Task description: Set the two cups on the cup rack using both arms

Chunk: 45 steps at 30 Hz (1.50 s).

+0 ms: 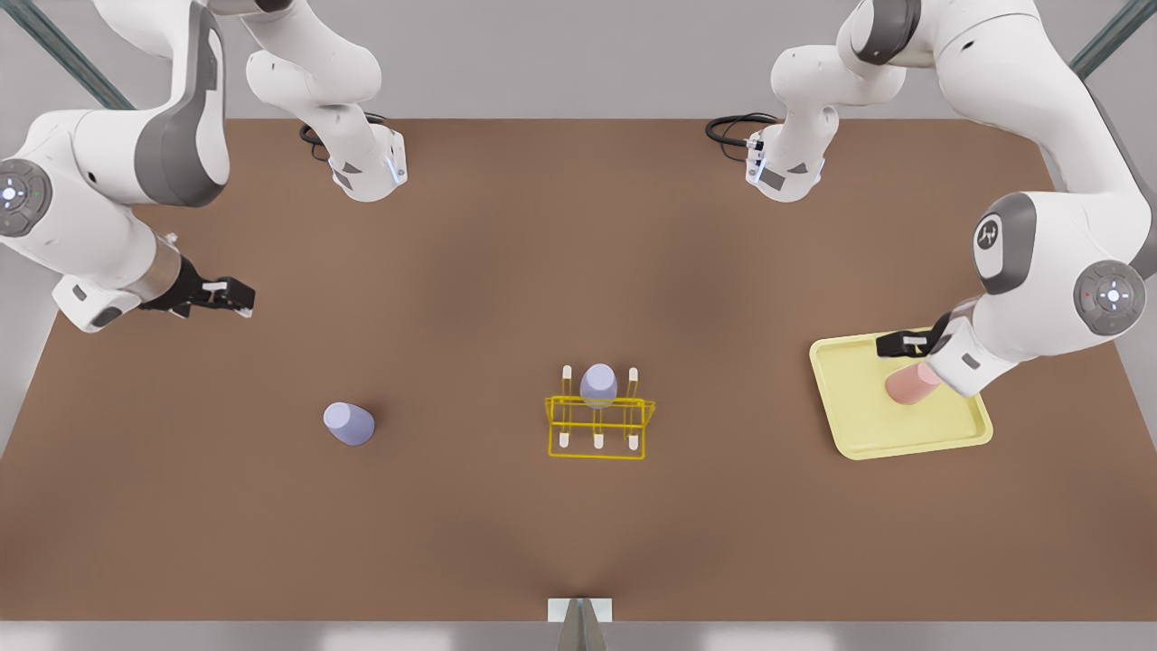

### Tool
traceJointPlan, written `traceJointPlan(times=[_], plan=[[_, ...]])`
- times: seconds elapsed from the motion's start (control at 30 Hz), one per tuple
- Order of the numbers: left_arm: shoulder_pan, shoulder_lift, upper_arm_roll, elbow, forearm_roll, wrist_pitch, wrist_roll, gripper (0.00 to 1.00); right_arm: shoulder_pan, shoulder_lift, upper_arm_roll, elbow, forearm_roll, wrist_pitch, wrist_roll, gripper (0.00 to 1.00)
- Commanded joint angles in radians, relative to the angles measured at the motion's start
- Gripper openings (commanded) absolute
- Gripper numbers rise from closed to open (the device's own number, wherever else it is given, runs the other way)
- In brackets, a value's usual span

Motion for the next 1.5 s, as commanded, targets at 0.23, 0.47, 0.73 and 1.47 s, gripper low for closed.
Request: traceJointPlan(times=[0.23, 0.47, 0.73, 1.47], plan=[[0.291, 0.189, 0.103, -0.039, -0.018, 0.328, 0.515, 1.0, 0.037, 0.3, 0.009, 0.008, -0.004, 0.353, 0.004, 1.0], [0.265, 0.143, 0.106, -0.446, -0.012, 0.744, 0.577, 1.0, 0.077, 0.434, 0.009, -0.015, 0.0, 0.609, 0.08, 1.0], [0.225, 0.128, 0.106, -0.533, -0.015, 0.726, 0.452, 1.0, 0.067, 0.452, 0.009, -0.173, 0.003, 0.798, 0.095, 1.0], [0.233, 0.174, 0.125, -0.63, -0.021, 0.841, 0.414, 1.0, 0.058, 0.475, 0.007, -0.337, 0.045, 0.899, 0.089, 1.0]])
